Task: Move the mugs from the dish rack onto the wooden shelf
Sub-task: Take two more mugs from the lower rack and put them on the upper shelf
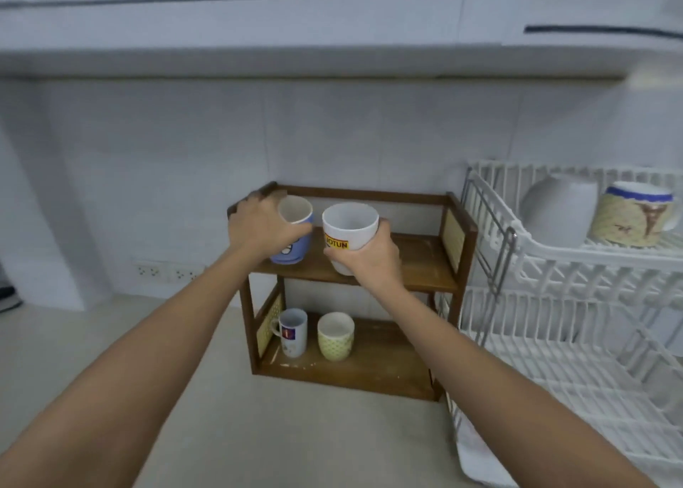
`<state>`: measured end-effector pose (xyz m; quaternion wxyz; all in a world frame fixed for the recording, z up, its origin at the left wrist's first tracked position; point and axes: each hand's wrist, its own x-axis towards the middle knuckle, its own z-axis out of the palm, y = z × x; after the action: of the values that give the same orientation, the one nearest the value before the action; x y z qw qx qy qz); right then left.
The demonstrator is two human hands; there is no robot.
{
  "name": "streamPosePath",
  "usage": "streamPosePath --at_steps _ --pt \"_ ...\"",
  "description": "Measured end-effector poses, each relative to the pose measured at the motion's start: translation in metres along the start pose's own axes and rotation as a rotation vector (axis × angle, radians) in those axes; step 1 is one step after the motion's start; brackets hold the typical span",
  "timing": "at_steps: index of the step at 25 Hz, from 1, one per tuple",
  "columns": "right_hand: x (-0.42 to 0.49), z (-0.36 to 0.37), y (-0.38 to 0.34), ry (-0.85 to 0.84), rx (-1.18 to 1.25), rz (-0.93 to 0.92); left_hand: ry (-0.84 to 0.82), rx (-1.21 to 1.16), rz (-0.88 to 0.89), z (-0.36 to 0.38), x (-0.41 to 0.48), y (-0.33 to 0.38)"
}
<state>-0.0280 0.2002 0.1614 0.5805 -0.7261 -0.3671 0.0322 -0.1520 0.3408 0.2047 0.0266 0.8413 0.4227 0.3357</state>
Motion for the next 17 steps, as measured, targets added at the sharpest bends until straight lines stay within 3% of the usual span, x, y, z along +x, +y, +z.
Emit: streamPosePath --at_steps 4,8,17 --pt "0.043 0.025 0.009 0.036 -0.137 0.107 -0.111 -0.023 -0.056 0.026 0.028 -0.006" --pt "0.066 0.037 0.025 0.042 -0.084 0.22 -0.168 -0.033 -0.086 0.055 0.045 -0.003" --pt "0.078 0.032 0.039 -0.019 -0.041 0.206 -0.265 -0.043 -0.075 0.082 0.065 -0.002"
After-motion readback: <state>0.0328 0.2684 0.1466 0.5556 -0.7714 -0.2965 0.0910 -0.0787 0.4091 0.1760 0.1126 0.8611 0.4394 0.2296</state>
